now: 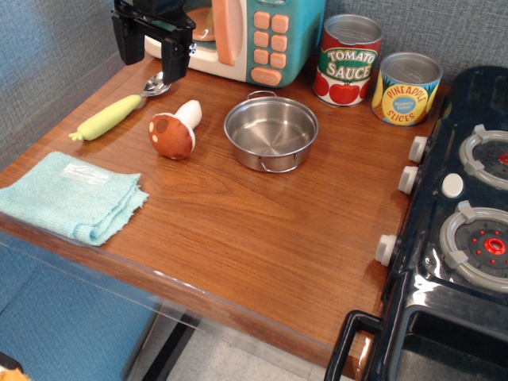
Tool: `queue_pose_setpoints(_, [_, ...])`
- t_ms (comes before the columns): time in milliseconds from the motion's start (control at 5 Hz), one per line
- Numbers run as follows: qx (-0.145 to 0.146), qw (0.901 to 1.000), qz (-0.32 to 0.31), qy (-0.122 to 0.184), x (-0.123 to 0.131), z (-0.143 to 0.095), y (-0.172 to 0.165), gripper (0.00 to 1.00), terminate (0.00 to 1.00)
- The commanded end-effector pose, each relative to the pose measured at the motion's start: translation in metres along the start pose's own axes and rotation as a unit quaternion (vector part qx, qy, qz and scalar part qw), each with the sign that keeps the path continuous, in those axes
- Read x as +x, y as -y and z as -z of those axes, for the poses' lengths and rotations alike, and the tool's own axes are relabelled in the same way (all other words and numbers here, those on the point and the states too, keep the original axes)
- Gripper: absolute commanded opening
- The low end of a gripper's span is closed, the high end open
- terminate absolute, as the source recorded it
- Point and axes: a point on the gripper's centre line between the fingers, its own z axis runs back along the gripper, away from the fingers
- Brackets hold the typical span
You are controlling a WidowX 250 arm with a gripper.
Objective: Move the pot to the front right of the counter
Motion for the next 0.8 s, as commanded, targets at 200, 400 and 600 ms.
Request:
queue_pose_setpoints(200, [-0.017,0.9998,-0.003,0.01,0.014,0.003,0.026,1.0,0.0])
queue_pose_setpoints(400, [-0.015,0.999,0.021,0.037,0.04,0.004,0.051,1.0,0.0])
queue_pose_setpoints(600, [0.0,0.9993,0.03,0.02,0.05,0.011,0.069,1.0,0.0])
